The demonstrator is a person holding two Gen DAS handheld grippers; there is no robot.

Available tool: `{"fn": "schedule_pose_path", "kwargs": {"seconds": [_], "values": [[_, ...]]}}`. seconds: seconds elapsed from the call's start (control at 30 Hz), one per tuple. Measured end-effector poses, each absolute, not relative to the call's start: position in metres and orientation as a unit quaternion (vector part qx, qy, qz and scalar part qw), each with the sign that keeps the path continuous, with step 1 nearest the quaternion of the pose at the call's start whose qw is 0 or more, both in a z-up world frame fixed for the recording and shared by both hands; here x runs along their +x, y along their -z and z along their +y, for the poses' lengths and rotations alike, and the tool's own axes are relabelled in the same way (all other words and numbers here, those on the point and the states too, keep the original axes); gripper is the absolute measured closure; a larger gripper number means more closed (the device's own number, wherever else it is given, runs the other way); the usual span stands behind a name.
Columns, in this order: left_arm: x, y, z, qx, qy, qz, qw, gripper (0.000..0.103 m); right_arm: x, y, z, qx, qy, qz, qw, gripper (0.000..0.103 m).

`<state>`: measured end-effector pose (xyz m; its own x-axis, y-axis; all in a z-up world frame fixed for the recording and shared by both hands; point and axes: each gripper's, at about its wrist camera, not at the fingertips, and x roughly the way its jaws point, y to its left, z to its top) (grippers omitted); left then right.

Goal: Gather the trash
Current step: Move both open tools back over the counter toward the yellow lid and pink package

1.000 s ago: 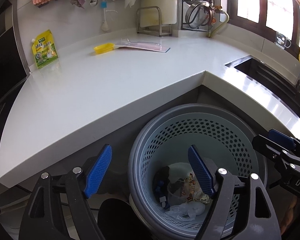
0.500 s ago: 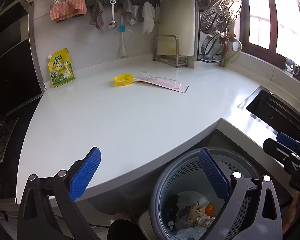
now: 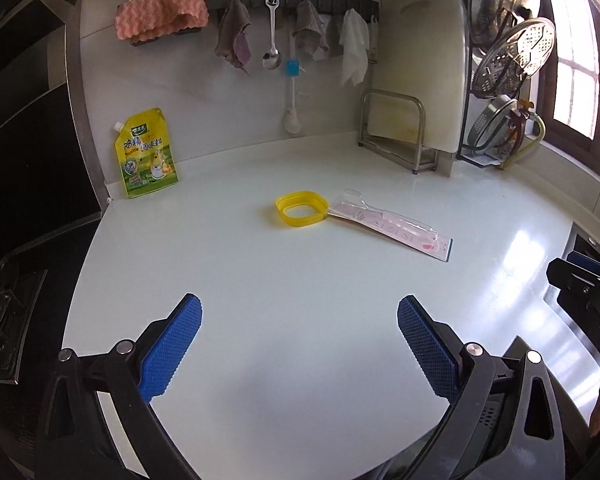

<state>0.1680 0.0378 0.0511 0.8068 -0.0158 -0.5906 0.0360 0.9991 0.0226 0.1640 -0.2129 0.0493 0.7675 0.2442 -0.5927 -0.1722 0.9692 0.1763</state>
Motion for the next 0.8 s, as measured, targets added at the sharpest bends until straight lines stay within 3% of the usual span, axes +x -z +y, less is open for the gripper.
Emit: {"fn": "schedule_pose_path", "kwargs": {"seconds": [0.5,0.8], "values": [[0.267,-0.025,0.062,-0.001,-0.025,0.339,0.941,0.006,0.312,-0.016,-0.169,-0.005,-0.175,0.400,0.899,0.019],[0.295,-0.010,0.062,-0.007,-0.028,0.355,0.935,0.006,0.356,0.008,-0.144,-0.070,-0.208,0.426,0.878,0.019]]}}
